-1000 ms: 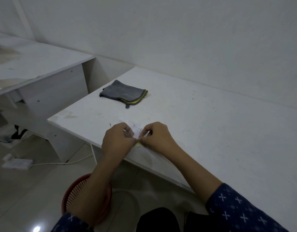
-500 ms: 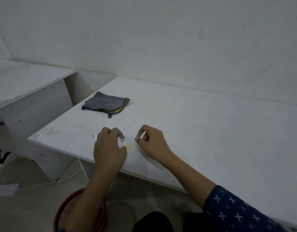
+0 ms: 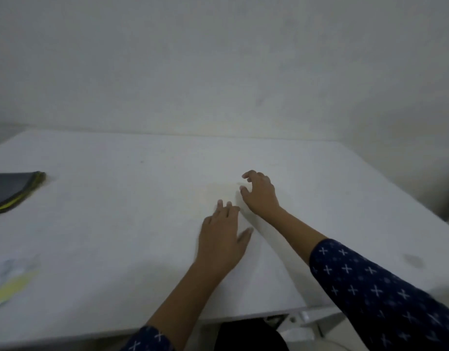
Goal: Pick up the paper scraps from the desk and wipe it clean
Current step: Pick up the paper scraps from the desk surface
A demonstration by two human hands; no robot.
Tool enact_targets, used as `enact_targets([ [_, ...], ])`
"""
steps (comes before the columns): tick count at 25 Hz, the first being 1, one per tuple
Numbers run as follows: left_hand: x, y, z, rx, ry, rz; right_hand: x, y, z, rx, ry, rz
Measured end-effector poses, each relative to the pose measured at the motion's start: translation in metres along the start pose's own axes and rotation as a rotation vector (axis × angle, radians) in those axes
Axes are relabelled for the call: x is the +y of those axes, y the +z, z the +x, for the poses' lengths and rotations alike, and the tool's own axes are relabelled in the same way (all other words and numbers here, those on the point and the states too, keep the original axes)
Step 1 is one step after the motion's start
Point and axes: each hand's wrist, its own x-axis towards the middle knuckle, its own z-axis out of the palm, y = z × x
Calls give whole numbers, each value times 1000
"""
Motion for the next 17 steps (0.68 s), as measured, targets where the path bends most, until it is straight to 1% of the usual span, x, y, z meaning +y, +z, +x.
enact_targets([
  [2,14,17,9,-29,76,47,40,-16,24,53,78,-33],
  [4,19,28,10,27,139,107,78,-28,50,93,161,-33],
  [7,19,36,6,5,138,85,118,-39,85,85,277,-18],
  [12,19,39,8,-11,131,116,144,-36,123,-69,242,-76],
  [14,21,38,9,-24,128,64,147,-34,132,-69,219,-98],
  [17,22,37,9,12,128,29,146,-32,141,-16,210,-104],
])
